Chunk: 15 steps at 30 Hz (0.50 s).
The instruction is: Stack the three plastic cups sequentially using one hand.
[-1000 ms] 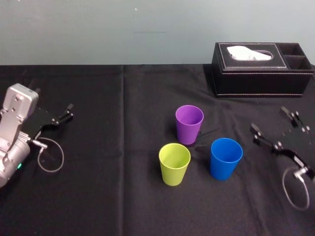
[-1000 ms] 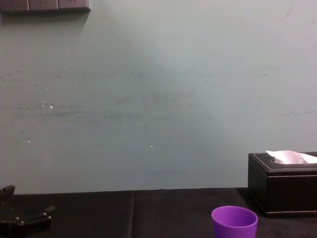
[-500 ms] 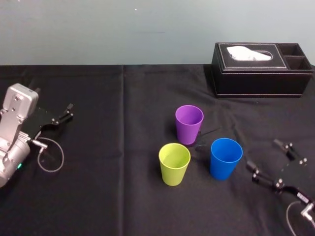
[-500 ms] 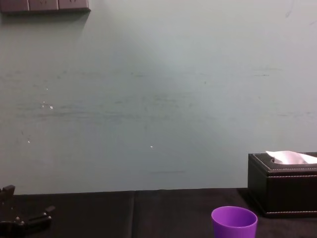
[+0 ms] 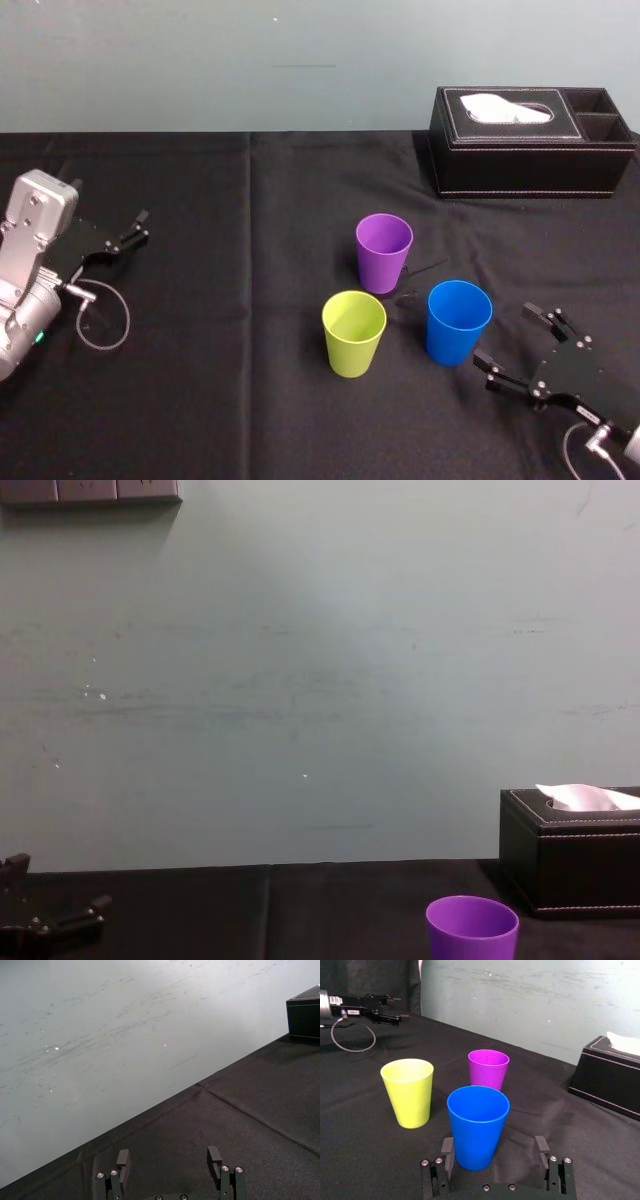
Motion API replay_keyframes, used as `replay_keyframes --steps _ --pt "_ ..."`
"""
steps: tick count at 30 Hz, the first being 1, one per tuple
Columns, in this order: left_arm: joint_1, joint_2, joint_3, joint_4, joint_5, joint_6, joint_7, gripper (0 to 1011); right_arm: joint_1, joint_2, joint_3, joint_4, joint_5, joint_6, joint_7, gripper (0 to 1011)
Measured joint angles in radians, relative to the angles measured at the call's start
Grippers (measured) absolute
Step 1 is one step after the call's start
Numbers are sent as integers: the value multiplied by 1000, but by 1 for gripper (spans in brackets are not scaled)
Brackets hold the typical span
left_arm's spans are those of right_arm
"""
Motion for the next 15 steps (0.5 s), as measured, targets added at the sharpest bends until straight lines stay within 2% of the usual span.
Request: replay_keyframes --steps 15 --pt "0 0 0 0 0 0 0 1011 79 -64 -22 39 -21 52 64 1000"
